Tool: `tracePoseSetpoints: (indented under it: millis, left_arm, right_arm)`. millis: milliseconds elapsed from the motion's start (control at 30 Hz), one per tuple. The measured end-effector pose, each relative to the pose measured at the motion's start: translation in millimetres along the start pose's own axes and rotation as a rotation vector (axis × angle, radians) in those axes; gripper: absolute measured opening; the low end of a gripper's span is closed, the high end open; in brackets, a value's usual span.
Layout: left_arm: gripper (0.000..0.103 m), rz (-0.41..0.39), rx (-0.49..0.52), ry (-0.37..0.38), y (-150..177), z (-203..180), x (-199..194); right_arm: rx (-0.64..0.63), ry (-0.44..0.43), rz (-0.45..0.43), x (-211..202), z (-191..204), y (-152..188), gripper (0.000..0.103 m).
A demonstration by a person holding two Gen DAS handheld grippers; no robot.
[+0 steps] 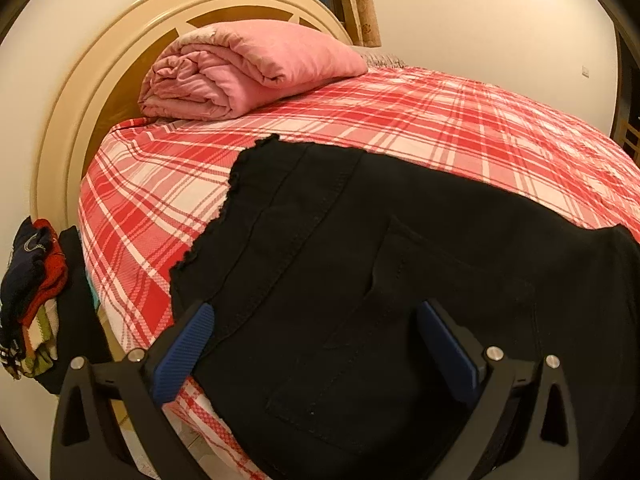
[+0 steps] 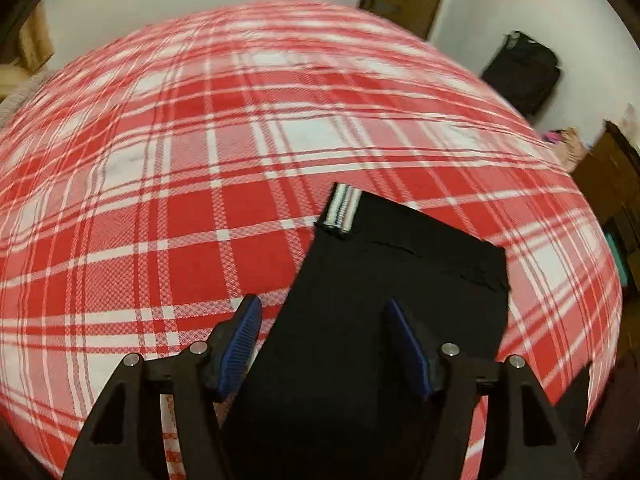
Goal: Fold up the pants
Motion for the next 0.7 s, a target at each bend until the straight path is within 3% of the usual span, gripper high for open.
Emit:
tracePoseSetpoints:
  millis: [33,67,100,233,367,467,533,700]
  left_arm:
    - [0.103,0.000,0.001,-0.002,0,0,0]
    - [0.103,0.001,0.000,-0.002,0,0,0]
    - [0.103,0.002,-0.002,0.000,0,0,0]
    - [0.103,0.014,-0.005,-0.002,0,0,0]
    - [0.103,0.027,-0.002,0.006,0,0,1]
    - [0.103,0.027,0.001,0.014,0,1,2]
    - [0.103,0.025,0.004,0.013,0,1,2]
    - [0.103,0.035,0.003,0.012,-1,0,2]
  right_arm:
    - [0.012,-0.062,0.013,1,-5,1,0.046]
    - [0.024,-0.103,0.026,-2,-11,1,0.019]
    - [0.024,-0.143,0.030,-6,-13,0,0.005]
    - [0.081,-0.357,-0.052,-50,-41,15,0.006]
    - [0.177,-0.482,-0.199,-113,-92,56,0.006]
    - [0.280,-0.517,-0.239,-125,-133,98,0.006]
    - [0.347,-0.515,-0.232,-117,-154,133,0.006]
    - [0.492,-0.516,-0.077,-61,-177,197,0.006]
Point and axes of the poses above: each gripper's, at about its wrist camera, not at the fingertips, and x roughly the way its jaws point, z to its left, y to its underside, the point moved 10 cm from there along x, roughly the way its jaws point, and after that the axes turned 13 degrees about z, right-handed, at the moved point
